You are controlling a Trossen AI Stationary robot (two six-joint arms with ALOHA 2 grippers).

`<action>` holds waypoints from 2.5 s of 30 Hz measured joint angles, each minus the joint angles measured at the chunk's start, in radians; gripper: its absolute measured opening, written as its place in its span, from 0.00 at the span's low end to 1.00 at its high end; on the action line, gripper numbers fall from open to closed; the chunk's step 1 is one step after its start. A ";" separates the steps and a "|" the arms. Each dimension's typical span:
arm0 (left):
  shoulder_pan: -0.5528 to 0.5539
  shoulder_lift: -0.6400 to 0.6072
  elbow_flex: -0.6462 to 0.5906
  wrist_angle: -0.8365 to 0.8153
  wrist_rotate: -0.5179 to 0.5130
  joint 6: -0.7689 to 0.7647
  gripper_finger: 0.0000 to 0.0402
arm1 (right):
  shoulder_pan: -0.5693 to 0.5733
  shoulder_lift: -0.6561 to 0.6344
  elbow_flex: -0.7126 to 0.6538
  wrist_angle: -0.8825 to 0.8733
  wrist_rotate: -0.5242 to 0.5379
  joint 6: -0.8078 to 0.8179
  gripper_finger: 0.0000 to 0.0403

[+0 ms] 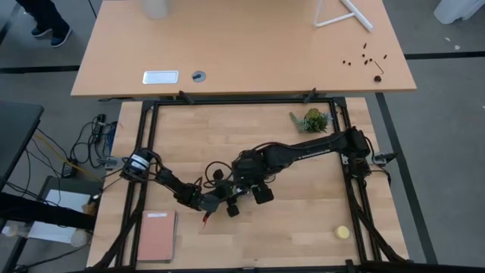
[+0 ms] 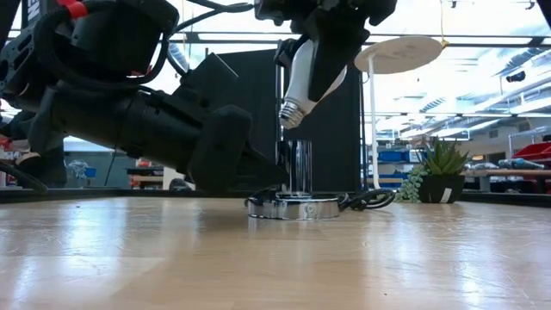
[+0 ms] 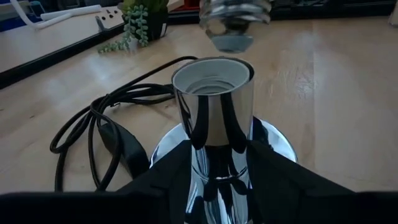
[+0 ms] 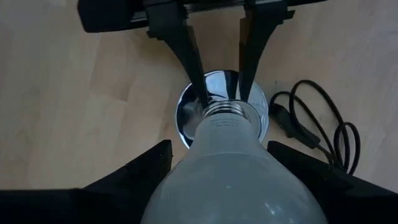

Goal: Screw lightbulb
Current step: Insert the lightbulb into the silver lamp

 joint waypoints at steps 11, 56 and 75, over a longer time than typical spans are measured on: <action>0.013 0.000 0.000 0.000 0.000 0.028 0.56 | -0.014 -0.001 0.002 -0.022 -0.001 0.002 0.66; 0.116 0.106 0.088 0.215 0.195 0.106 0.45 | -0.059 0.046 0.000 -0.077 -0.071 -0.022 0.66; 0.119 0.106 0.118 0.149 0.189 0.073 0.45 | -0.022 0.046 0.000 -0.016 -0.036 -0.026 0.66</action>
